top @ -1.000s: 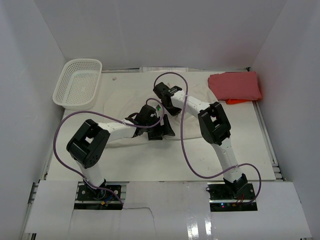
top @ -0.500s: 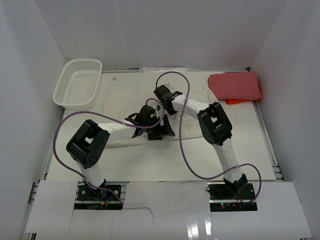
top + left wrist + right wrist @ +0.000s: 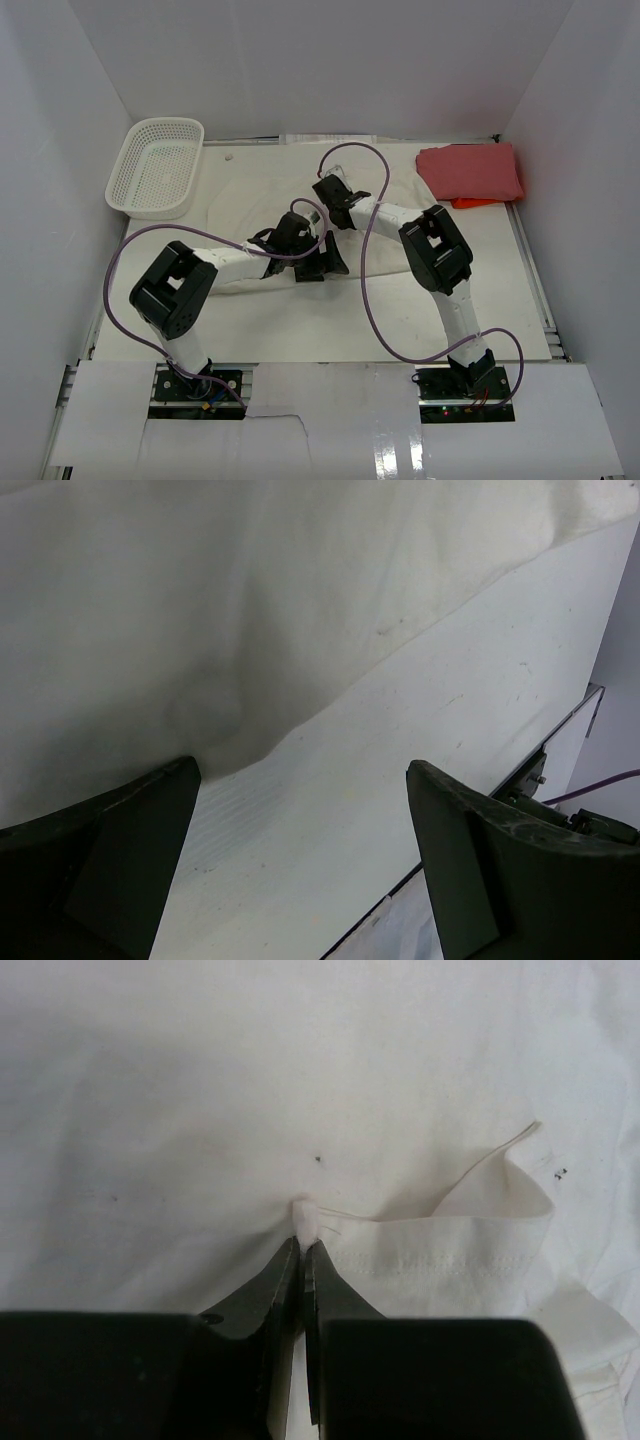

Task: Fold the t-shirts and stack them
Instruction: Fold the flattened tshirt in 1/3 of the way

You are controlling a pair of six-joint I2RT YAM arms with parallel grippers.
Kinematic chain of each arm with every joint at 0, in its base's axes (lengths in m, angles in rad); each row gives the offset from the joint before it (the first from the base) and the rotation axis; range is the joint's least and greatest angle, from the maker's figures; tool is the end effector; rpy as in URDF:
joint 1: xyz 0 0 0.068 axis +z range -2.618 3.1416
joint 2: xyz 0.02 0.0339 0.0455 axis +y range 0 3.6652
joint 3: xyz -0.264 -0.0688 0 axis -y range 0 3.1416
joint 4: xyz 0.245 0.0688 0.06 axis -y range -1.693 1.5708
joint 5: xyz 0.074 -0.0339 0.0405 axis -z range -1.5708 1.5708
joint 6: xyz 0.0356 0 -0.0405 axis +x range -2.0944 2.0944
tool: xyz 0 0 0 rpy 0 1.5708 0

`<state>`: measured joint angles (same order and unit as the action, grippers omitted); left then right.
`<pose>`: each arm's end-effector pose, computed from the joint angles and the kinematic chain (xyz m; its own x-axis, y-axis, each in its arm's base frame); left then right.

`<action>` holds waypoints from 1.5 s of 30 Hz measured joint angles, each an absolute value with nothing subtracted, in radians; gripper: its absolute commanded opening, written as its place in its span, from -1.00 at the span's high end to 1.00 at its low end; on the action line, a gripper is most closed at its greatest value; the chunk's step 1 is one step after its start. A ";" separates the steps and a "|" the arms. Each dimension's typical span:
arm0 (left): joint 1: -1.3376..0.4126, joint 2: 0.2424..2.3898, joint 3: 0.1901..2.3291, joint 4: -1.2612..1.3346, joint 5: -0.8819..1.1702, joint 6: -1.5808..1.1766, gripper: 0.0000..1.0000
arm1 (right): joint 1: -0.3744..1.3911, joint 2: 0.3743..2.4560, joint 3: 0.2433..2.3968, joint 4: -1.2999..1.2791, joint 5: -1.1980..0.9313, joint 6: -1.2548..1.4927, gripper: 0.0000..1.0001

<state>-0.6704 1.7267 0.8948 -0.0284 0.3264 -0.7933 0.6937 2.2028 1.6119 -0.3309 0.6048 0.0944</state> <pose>0.2598 -0.2206 0.1519 -0.9529 -0.1060 -0.2843 0.1045 0.7652 -0.6353 0.3784 0.2883 0.1576 -0.6345 -0.4268 -0.6444 -0.2028 0.8964 -0.3940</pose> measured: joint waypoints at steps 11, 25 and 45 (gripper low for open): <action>-0.670 1.720 0.883 -0.020 0.329 -0.794 -0.96 | 0.694 2.204 1.614 -0.302 0.604 0.102 0.85; -0.671 1.720 0.881 -0.017 0.330 -0.794 -0.96 | 0.693 2.159 1.515 -0.169 0.548 0.098 0.84; -0.672 1.720 0.881 -0.016 0.329 -0.793 -0.96 | 0.694 2.054 1.351 0.014 0.528 0.093 0.85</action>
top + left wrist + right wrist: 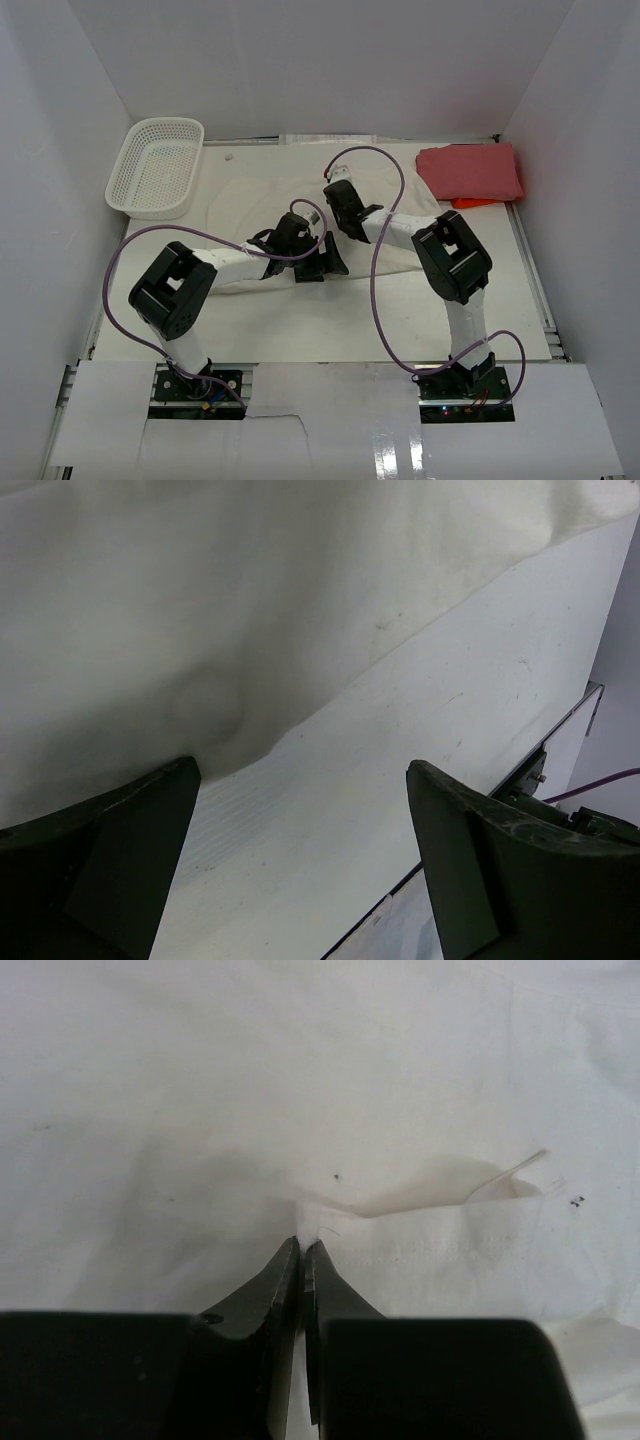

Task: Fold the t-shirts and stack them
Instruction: Fold the flattened tshirt in 1/3 of the way

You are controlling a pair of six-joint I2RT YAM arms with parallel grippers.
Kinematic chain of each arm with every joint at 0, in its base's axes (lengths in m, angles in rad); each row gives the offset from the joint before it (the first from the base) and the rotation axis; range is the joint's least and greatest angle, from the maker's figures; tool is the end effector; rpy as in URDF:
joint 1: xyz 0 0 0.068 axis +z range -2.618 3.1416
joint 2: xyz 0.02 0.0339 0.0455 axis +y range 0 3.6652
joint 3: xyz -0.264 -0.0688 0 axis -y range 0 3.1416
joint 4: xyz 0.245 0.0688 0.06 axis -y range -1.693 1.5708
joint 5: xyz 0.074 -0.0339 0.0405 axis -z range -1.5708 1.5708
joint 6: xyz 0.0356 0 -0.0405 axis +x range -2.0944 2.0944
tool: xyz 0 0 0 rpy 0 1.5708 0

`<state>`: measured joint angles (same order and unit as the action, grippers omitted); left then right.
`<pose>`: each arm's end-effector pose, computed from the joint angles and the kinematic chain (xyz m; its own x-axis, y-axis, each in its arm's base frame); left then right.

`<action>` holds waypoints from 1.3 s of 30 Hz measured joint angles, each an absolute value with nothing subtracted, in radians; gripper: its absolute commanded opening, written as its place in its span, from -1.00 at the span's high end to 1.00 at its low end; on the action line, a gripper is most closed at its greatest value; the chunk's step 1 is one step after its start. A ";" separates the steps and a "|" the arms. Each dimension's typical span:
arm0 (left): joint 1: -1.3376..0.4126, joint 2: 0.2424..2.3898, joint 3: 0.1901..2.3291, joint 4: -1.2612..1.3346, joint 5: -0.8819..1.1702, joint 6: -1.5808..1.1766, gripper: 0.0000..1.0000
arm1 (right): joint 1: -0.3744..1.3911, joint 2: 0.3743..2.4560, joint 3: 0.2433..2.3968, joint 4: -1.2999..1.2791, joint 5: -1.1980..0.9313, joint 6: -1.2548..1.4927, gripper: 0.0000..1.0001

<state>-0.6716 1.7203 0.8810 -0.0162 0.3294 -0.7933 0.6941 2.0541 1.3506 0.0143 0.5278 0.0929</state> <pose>0.2576 -0.2195 0.1510 -0.9525 -0.1043 -0.2860 0.1084 0.7618 -0.6387 0.3567 0.2736 0.1679 -0.5102 -0.3204 -0.7981 -0.2075 0.9465 -0.2473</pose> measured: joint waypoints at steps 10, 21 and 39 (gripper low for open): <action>-0.672 1.719 0.878 -0.011 0.329 -0.792 -0.96 | 0.694 2.072 1.412 0.030 0.539 0.068 0.76; -0.672 1.719 0.878 -0.011 0.330 -0.786 -0.96 | 0.694 2.101 1.456 0.036 0.517 0.046 -0.01; -0.681 1.699 1.081 -0.423 0.287 -0.688 -0.96 | 0.520 1.665 1.225 -0.154 0.427 0.189 0.15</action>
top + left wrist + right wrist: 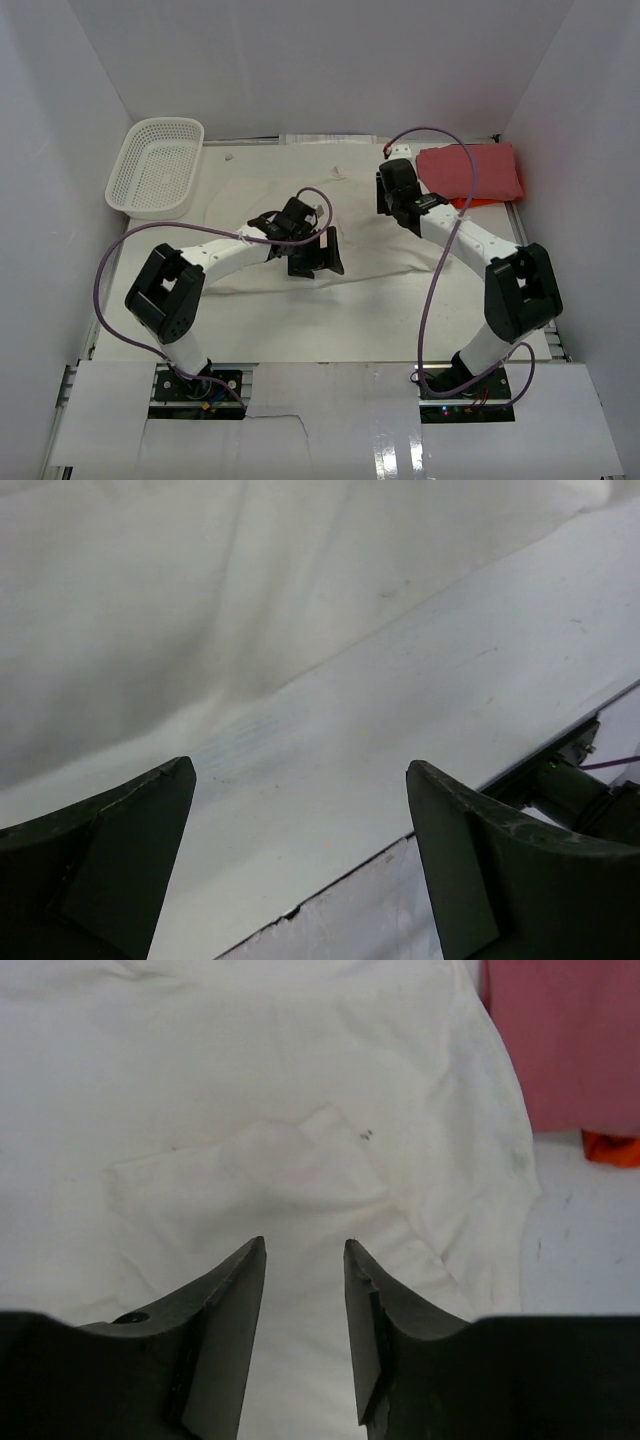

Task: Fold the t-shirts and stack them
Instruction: Fold the flattened tshirt in 1/3 of the way

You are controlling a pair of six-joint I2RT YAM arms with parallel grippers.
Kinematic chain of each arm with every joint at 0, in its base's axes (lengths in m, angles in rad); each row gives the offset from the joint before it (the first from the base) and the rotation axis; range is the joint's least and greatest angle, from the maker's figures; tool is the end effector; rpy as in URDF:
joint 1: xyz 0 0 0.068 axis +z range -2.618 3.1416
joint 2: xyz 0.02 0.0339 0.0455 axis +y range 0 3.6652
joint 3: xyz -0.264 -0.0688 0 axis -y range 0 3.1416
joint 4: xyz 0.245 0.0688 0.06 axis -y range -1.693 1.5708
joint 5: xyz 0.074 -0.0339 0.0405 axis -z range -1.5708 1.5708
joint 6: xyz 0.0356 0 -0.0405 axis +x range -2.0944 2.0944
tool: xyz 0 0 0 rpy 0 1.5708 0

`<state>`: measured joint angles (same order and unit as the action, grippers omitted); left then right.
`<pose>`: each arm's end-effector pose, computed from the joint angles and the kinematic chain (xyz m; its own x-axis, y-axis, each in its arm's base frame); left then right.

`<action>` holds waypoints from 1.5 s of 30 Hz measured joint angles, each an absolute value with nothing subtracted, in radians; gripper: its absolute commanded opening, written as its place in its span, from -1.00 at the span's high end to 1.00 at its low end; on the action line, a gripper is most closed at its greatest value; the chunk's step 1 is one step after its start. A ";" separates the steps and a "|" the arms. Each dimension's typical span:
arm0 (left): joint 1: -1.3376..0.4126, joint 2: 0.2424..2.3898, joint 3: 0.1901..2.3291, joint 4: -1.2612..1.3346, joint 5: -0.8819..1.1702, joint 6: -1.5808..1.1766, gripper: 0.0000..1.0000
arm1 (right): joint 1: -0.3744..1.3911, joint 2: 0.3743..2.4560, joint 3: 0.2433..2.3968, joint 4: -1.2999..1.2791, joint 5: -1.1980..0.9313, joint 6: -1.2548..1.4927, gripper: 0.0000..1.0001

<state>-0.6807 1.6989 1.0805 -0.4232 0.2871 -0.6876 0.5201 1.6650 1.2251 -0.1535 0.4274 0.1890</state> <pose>0.2600 -0.2235 0.1888 -0.9720 0.0039 -0.2350 0.1265 0.8512 -0.5093 0.3373 0.1762 0.2668 -0.5055 -0.0925 -0.8578 -0.0602 0.9956 -0.0719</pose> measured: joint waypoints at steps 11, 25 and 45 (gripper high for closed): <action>-0.310 1.499 1.188 -0.599 0.340 -0.532 -0.96 | 0.393 1.565 1.016 -0.410 0.363 0.274 0.85; -0.052 1.481 0.945 -0.601 0.350 -0.439 -0.96 | 0.241 1.578 0.950 -0.445 0.329 0.291 0.84; -0.027 1.439 0.894 -0.577 0.259 -0.460 -0.96 | 0.142 1.675 0.966 -0.481 0.377 0.424 0.85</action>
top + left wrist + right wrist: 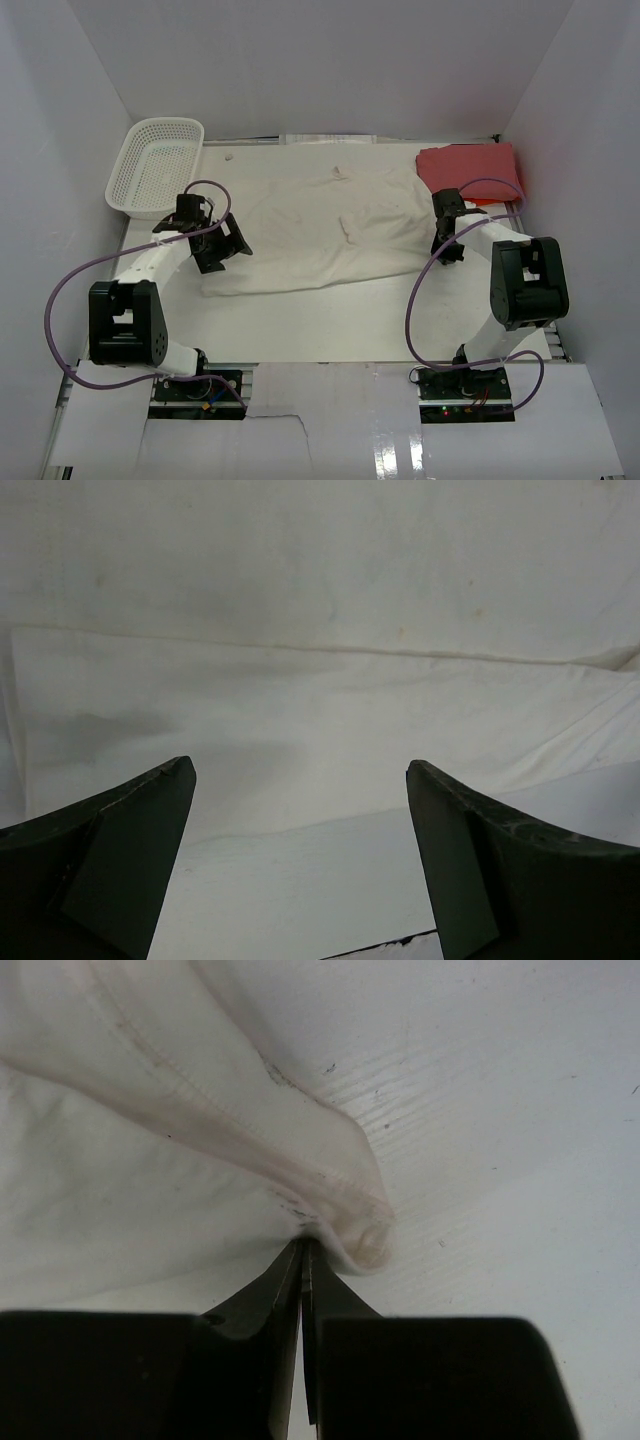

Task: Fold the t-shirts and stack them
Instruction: Fold the flattened tshirt in 1/3 of the way

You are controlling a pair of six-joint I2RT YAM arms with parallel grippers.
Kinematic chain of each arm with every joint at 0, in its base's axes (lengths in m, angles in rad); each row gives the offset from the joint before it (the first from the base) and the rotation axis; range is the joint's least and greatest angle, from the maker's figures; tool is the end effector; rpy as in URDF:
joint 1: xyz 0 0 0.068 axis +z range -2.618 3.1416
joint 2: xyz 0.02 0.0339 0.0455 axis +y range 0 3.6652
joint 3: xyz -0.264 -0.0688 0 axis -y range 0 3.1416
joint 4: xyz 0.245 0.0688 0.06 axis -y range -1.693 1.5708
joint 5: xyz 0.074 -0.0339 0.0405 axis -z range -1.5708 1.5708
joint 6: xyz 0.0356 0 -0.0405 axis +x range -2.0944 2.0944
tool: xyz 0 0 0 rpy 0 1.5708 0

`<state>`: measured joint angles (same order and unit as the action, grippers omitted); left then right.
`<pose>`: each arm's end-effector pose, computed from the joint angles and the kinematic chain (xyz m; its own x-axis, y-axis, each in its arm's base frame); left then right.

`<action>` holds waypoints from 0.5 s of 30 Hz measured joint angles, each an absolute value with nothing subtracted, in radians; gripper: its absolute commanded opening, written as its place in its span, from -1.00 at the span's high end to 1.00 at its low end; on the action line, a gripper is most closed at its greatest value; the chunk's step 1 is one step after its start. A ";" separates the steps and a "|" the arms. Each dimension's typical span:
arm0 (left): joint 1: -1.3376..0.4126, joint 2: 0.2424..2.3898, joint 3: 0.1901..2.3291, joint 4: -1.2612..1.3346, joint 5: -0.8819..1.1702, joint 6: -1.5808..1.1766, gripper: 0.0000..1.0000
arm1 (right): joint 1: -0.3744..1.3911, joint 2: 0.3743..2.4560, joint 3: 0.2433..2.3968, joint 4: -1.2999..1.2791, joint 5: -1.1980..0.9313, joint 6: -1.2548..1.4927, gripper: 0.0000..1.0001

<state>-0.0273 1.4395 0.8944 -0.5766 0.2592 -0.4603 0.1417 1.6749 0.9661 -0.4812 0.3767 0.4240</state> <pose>0.2728 -0.0166 0.2018 -0.8679 -0.4058 -0.2864 -0.2767 0.8739 -0.3997 0.3110 0.0311 0.1627 -0.8360 0.2672 -0.4792 0.3818 0.9106 -0.1584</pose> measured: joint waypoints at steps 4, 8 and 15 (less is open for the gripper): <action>-0.027 1.436 0.894 -0.604 0.247 -0.459 -0.96 | 0.139 1.678 0.966 -0.481 0.396 0.452 0.85; -0.027 1.425 0.894 -0.625 0.255 -0.458 -0.96 | 0.139 1.679 0.966 -0.481 0.410 0.469 0.85; -0.027 1.436 0.877 -0.621 0.276 -0.455 -0.96 | 0.139 1.682 0.966 -0.481 0.421 0.484 0.85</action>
<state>-0.0273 1.4361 0.8768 -0.6212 0.2760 -0.4553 0.1387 1.6817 0.9665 -0.4808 0.4210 0.4839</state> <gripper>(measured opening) 0.979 0.078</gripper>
